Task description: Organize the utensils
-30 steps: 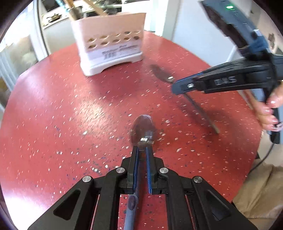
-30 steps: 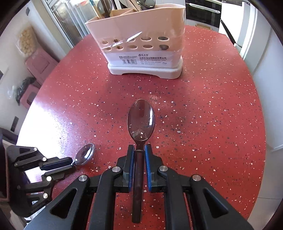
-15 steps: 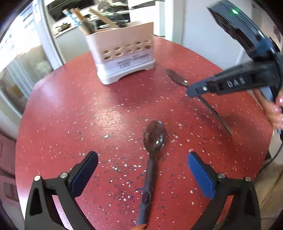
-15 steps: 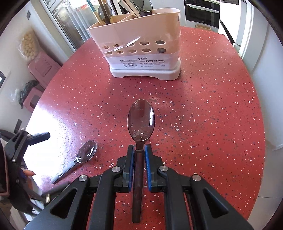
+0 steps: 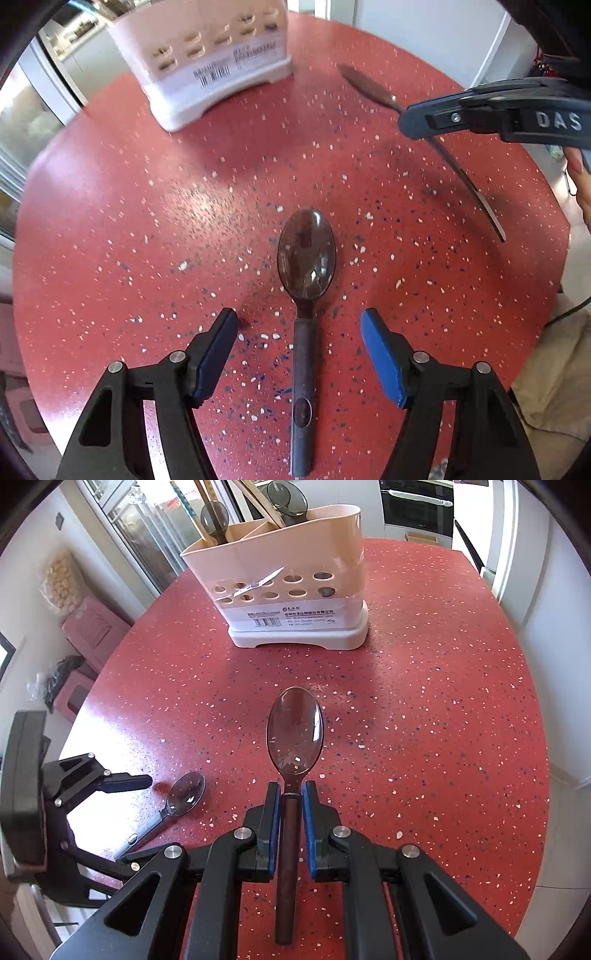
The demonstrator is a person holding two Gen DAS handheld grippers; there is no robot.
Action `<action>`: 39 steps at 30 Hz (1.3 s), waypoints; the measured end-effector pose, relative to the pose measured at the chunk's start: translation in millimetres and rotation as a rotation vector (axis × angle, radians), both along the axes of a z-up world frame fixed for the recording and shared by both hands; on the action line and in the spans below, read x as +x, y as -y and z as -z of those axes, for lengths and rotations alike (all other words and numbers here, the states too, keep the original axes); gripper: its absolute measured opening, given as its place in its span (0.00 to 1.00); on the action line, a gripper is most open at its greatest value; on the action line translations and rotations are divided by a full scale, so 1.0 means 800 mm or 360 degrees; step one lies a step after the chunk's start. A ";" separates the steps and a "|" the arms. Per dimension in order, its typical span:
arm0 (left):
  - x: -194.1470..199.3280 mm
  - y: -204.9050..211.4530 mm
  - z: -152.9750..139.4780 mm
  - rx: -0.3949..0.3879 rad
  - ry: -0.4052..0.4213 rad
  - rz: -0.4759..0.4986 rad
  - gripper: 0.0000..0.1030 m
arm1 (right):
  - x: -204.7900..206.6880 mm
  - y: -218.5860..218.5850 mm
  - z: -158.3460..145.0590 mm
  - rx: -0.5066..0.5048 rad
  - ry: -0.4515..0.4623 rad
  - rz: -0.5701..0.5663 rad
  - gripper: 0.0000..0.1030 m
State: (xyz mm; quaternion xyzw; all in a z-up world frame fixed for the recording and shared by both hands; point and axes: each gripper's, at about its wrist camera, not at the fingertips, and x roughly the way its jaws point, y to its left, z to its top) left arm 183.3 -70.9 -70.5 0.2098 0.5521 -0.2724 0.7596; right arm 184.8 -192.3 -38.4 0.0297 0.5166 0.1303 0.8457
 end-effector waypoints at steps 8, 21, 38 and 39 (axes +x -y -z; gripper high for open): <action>0.015 0.027 -0.003 0.0038 -0.0089 0.0101 0.53 | -0.002 0.002 0.000 0.0027 0.0004 -0.0004 0.13; -0.027 -0.011 -0.031 -0.0325 0.0154 -0.0191 0.39 | -0.007 0.012 0.005 0.0105 0.0031 0.0018 0.13; -0.034 -0.037 -0.083 -0.0702 0.0461 -0.0599 0.39 | -0.018 0.013 -0.019 0.0195 0.0221 0.0013 0.12; -0.034 -0.037 -0.086 -0.0707 0.0467 -0.0604 0.39 | -0.019 0.014 -0.021 0.0198 0.0230 0.0012 0.12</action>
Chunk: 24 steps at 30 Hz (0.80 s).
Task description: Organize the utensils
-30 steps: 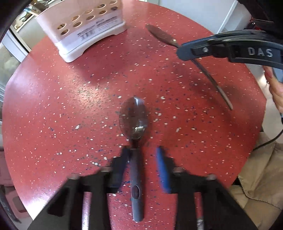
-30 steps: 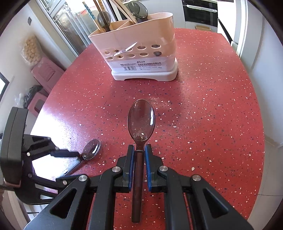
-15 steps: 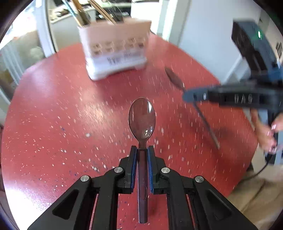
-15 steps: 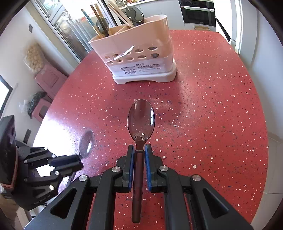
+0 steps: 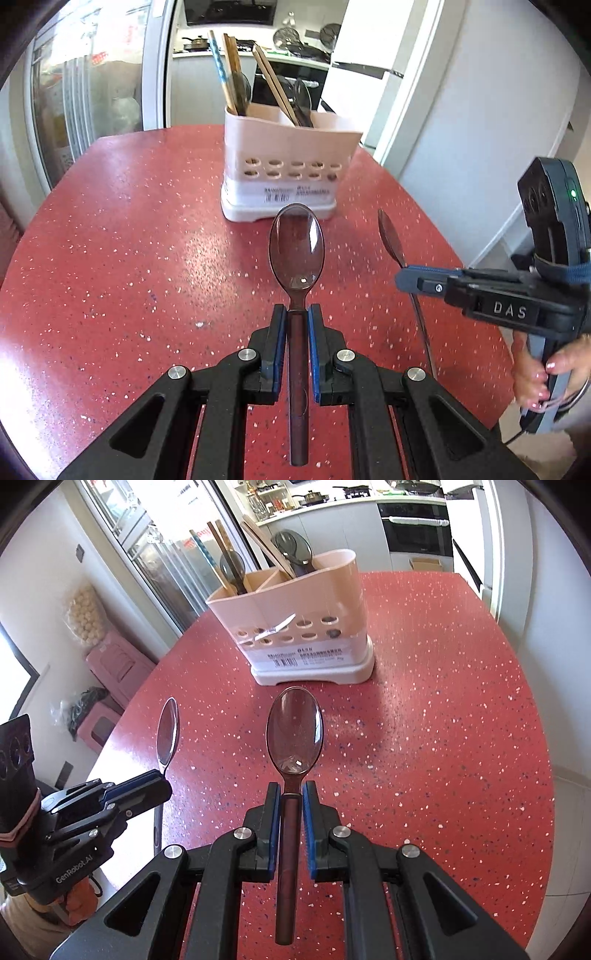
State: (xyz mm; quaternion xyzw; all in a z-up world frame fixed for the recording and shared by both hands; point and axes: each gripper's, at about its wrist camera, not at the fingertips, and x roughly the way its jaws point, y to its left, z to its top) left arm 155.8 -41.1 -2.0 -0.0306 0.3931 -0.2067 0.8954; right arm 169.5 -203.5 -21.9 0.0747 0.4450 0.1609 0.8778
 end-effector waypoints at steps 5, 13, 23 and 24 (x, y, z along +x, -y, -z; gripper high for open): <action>0.012 0.005 -0.005 0.0005 0.0055 -0.0036 0.39 | 0.002 0.001 -0.012 0.0003 0.0043 0.0000 0.12; 0.025 0.016 -0.028 0.0013 0.0190 -0.0096 0.39 | 0.013 0.007 -0.037 0.0045 0.0127 0.0028 0.12; 0.063 0.013 -0.086 -0.0049 0.0400 -0.0185 0.39 | 0.035 0.006 -0.094 0.0079 0.0327 0.0044 0.12; 0.069 0.011 -0.090 -0.0055 0.0413 -0.0196 0.39 | 0.041 0.004 -0.103 0.0076 0.0357 0.0046 0.12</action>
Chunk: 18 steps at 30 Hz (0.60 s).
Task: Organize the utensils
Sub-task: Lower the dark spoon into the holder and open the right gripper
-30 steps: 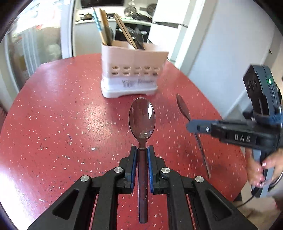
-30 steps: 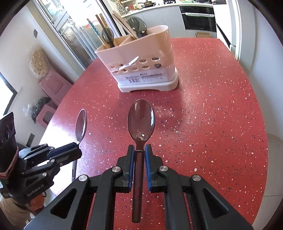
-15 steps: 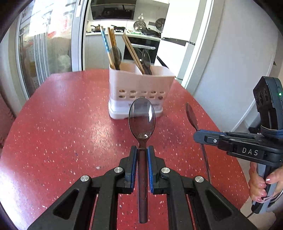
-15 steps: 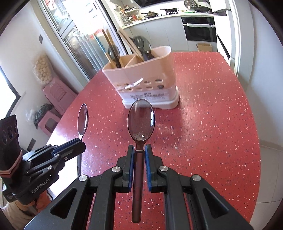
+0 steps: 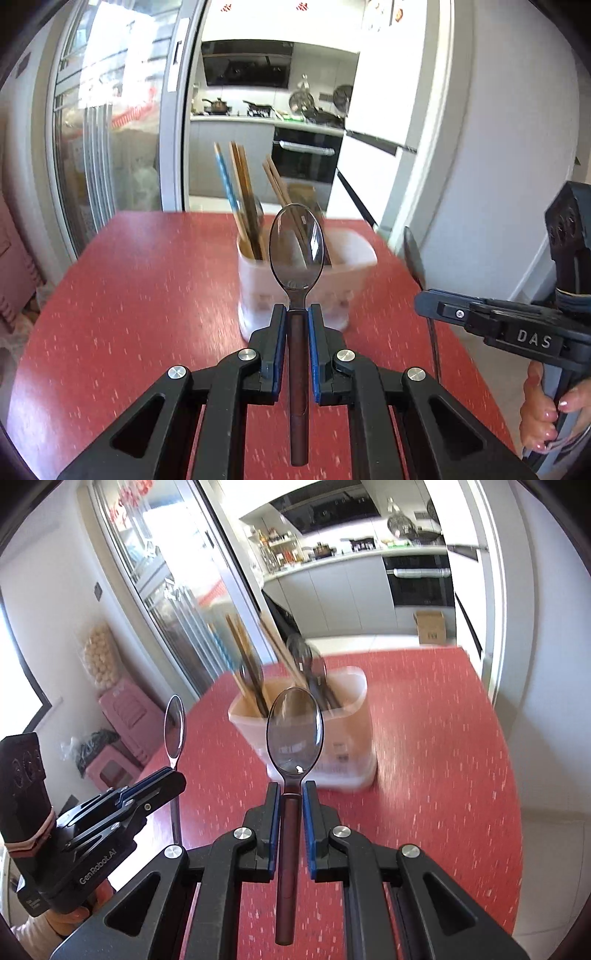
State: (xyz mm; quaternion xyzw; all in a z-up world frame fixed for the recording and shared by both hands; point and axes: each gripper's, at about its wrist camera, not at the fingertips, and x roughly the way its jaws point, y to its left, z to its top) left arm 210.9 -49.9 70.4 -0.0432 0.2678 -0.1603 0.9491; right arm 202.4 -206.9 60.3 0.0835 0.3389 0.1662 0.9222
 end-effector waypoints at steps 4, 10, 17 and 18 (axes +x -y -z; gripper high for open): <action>0.032 -0.009 -0.023 -0.0049 0.0061 -0.0045 0.39 | 0.023 -0.002 -0.025 0.0014 0.0084 0.0020 0.12; 0.085 -0.014 -0.053 -0.0083 0.0181 -0.0117 0.39 | 0.066 -0.003 -0.059 0.0036 0.0203 0.0068 0.12; 0.134 0.000 -0.051 -0.0108 0.0294 -0.0166 0.39 | 0.119 -0.002 -0.072 0.0017 0.0365 0.0164 0.12; 0.141 0.004 -0.047 -0.0097 0.0316 -0.0171 0.39 | 0.125 -0.003 -0.070 0.0007 0.0396 0.0172 0.12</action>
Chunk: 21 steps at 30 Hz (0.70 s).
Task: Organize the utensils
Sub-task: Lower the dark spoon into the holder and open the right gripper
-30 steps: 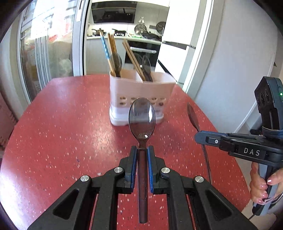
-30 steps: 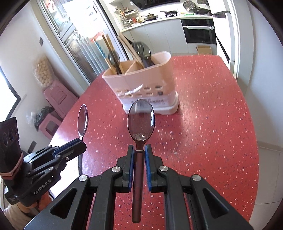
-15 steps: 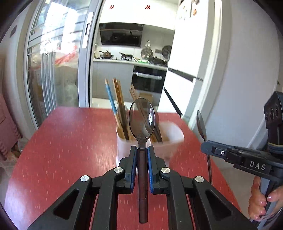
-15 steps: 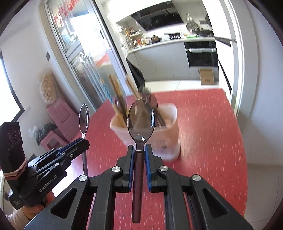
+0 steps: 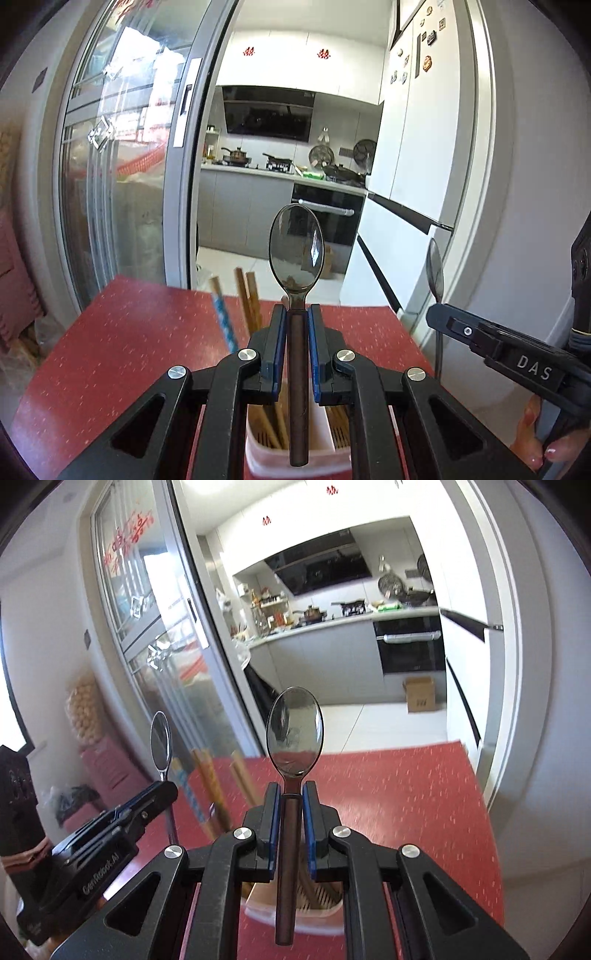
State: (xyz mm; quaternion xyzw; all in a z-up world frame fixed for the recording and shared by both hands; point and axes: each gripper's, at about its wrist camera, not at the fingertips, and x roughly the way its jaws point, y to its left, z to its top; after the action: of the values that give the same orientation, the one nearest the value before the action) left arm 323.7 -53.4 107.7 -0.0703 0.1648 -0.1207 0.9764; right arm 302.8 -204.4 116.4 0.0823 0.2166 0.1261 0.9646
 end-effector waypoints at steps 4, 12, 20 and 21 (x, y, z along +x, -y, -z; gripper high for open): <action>0.012 0.014 0.017 0.0021 0.0043 -0.0017 0.39 | 0.017 -0.009 0.013 -0.0074 0.0093 0.0021 0.12; 0.023 0.035 0.061 0.0132 0.0033 -0.0047 0.39 | 0.033 -0.020 0.063 -0.0242 0.0151 0.0051 0.12; 0.018 0.042 0.078 0.0214 0.0011 -0.0088 0.39 | 0.026 -0.022 0.088 -0.0298 0.0142 0.0013 0.12; 0.017 0.043 0.079 0.0238 0.0009 -0.0088 0.39 | 0.024 -0.023 0.091 -0.0300 0.0137 0.0008 0.12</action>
State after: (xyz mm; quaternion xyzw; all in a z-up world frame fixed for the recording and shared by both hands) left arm 337.3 -87.9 44.3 -0.0014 0.1686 -0.0812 0.9823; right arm 322.3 -186.1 43.8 -0.0137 0.1857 0.1061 0.9768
